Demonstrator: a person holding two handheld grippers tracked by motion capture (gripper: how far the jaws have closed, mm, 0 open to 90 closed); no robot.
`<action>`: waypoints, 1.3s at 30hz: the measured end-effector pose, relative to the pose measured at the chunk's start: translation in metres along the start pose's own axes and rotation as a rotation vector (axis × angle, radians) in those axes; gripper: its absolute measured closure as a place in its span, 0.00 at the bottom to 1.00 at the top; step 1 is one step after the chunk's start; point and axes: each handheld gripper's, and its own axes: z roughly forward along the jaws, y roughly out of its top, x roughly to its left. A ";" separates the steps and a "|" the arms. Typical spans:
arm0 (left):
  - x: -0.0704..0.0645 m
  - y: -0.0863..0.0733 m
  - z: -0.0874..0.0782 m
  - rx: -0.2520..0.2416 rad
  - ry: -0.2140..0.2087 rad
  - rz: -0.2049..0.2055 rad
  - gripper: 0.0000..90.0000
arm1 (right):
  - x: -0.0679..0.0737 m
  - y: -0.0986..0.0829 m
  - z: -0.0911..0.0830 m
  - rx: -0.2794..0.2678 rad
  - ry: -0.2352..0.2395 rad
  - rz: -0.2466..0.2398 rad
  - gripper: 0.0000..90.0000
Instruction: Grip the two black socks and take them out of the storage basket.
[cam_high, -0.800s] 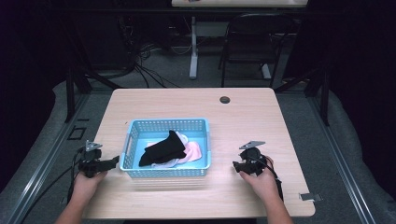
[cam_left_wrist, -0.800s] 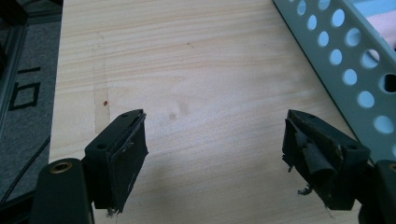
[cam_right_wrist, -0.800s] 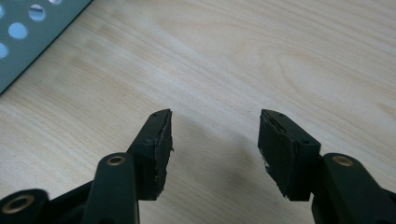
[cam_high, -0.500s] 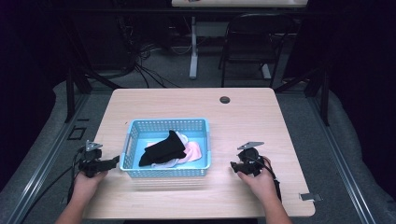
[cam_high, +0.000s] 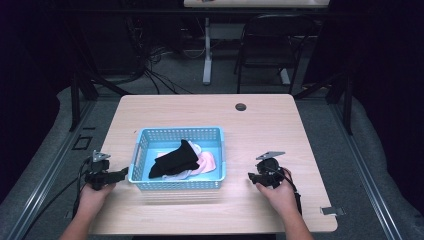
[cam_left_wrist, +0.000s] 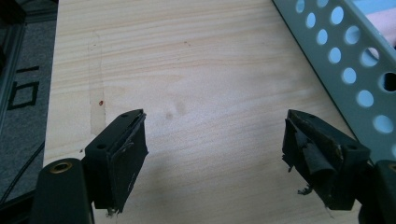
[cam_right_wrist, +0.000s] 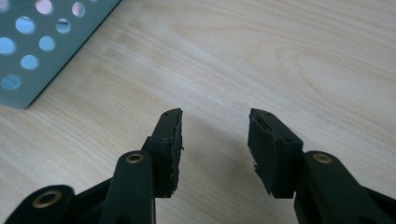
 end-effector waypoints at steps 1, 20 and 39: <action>0.000 0.000 0.000 0.000 0.000 0.000 0.24 | 0.000 0.000 0.000 0.000 0.000 0.000 0.61; 0.000 0.001 -0.003 -0.011 -0.002 0.005 0.24 | 0.006 0.057 -0.031 0.037 0.133 -0.124 0.54; 0.000 0.001 -0.002 -0.005 -0.001 0.009 0.24 | 0.056 0.132 -0.036 0.097 0.171 -0.325 0.44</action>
